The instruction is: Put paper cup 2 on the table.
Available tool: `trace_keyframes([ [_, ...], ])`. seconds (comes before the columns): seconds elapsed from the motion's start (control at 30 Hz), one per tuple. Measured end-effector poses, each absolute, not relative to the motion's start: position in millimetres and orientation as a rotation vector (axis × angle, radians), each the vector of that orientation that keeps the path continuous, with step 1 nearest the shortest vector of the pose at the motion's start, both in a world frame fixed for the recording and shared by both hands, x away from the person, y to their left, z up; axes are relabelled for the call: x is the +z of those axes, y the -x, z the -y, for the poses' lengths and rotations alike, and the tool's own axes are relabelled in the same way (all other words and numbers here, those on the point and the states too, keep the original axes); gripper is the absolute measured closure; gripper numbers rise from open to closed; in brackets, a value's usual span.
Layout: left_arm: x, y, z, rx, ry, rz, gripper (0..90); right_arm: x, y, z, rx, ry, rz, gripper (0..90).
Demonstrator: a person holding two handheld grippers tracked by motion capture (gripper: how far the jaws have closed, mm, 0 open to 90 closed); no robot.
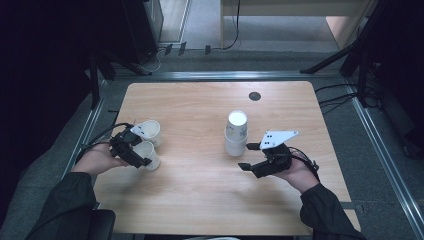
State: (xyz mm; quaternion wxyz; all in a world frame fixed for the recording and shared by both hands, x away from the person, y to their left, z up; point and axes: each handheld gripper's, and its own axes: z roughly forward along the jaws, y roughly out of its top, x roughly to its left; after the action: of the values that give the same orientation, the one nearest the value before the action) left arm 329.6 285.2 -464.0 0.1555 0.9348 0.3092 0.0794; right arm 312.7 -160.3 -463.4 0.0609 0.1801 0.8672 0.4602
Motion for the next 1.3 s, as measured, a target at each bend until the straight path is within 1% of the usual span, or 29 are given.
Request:
trace_keyframes([
  [0.37,-468.0,-330.6,-285.2,0.205,-2.648,-0.903,18.8,-463.2,-312.5,160.6,1.392,-0.545,-2.624,28.1],
  [0.5,-470.0,-329.2,-285.8,0.175,-2.645,-0.905,17.3,-463.0,-312.3,160.8,1.393,-0.545,-2.625,28.2],
  [0.63,-472.5,-328.3,-286.6,0.17,-2.637,-0.918,13.0,-461.6,-311.5,161.2,1.396,-0.551,-2.618,28.1],
  [0.87,-472.6,-327.2,-286.5,0.161,-2.616,-0.929,9.8,-461.9,-311.8,161.1,1.389,-0.545,-2.619,28.1],
  [1.0,-469.5,-326.3,-287.7,0.111,-2.584,-0.926,7.7,-461.6,-312.0,161.2,1.391,-0.549,-2.617,28.1],
  [1.23,-459.0,-322.0,-288.6,0.147,-2.557,-0.933,7.6,-461.5,-311.3,161.2,1.389,-0.553,-2.62,28.2],
  [1.3,-455.0,-320.6,-289.8,0.151,-2.543,-0.932,4.7,-461.5,-311.3,161.1,1.39,-0.551,-2.619,28.2],
])
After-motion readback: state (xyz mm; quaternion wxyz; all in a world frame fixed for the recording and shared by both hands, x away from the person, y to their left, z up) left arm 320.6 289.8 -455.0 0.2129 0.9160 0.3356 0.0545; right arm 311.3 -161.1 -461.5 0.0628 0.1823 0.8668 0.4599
